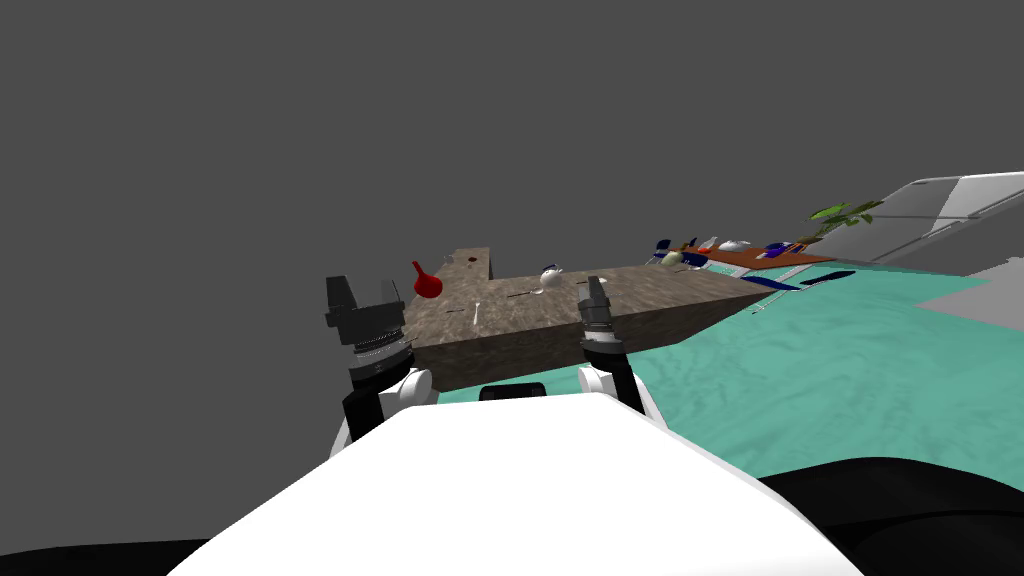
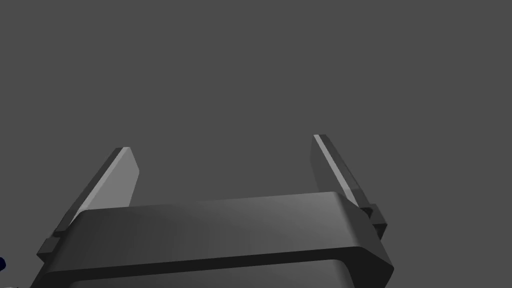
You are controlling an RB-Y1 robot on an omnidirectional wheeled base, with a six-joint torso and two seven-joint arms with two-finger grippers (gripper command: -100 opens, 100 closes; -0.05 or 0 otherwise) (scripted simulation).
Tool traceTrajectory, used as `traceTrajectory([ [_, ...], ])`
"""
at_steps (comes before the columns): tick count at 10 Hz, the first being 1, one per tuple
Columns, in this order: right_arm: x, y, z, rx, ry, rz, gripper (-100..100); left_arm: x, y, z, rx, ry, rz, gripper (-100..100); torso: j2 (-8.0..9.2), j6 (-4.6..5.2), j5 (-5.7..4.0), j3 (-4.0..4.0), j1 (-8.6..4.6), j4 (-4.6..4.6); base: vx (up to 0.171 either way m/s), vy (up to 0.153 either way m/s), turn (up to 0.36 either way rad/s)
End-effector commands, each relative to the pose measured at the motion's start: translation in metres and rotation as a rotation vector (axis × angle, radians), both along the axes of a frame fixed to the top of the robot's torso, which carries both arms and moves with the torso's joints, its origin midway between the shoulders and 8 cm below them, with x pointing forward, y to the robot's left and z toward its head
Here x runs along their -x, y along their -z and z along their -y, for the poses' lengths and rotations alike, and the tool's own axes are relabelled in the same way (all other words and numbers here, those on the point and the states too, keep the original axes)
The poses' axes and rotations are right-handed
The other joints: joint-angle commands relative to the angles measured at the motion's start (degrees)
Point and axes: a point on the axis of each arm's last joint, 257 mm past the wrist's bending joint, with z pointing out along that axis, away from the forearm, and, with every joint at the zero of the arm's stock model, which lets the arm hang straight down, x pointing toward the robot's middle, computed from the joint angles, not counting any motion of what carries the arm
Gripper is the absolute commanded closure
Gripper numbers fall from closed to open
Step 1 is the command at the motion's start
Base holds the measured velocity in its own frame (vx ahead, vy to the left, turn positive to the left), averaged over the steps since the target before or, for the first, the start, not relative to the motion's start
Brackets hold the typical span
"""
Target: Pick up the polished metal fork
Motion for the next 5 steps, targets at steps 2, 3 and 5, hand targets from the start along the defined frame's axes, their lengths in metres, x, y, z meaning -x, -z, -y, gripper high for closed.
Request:
traceTrajectory([
  [2,0.000,0.000,0.000,0.000,0.000,0.000,0,0.001,-0.002,0.015,-0.054,0.040,0.001,-100,0.15,0.01,0.00,0.08,0.03,0.03,-0.090,0.026,-0.030],
  [3,0.000,0.000,0.000,0.000,0.000,0.000,0,0.001,-0.003,0.022,-0.080,0.063,0.001,-100,0.40,0.00,0.03,0.22,0.16,0.08,-0.162,0.052,-0.057],
  [5,0.000,0.000,0.000,0.000,0.000,0.000,0,0.002,0.000,0.038,-0.121,0.112,-0.005,-100,0.67,0.01,0.05,0.39,0.23,0.15,-0.188,0.047,-0.080],
])
